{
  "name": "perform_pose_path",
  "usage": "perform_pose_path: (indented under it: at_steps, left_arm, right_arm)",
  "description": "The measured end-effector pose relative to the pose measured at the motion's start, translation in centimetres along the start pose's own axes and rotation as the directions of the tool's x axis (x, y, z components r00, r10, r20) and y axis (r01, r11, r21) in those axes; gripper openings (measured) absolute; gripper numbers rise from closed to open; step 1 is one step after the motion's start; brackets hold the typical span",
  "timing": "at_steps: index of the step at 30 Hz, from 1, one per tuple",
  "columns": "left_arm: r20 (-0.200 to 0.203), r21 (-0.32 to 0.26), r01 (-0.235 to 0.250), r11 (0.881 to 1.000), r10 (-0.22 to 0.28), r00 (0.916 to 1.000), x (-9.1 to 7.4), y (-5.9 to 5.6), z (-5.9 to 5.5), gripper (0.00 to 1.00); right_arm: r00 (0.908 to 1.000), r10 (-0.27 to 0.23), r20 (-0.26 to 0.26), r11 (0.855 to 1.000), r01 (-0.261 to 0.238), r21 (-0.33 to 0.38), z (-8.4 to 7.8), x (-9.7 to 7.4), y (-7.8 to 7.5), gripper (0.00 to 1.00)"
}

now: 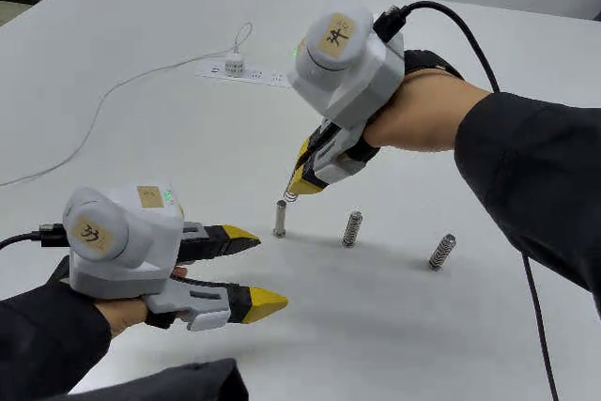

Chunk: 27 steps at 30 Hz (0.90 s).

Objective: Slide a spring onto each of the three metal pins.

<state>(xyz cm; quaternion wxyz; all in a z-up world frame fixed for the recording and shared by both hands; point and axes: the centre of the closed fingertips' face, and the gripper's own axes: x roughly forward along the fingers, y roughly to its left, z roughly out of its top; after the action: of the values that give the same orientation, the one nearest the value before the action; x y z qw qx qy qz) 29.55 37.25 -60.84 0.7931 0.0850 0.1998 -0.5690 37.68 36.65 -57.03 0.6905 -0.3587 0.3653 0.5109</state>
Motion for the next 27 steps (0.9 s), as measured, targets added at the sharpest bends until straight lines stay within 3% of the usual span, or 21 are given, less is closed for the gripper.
perform_pose_path:
  at_steps: [27]
  left_arm:
    - [0.003, -0.009, -0.013, 1.0, 0.013, 0.9999, -0.2, 0.7, -0.2, 0.5]
  right_arm:
    - [0.9954, 0.055, -0.079, 0.998, -0.052, 0.032, -0.6, 3.6, 0.2, 0.12]
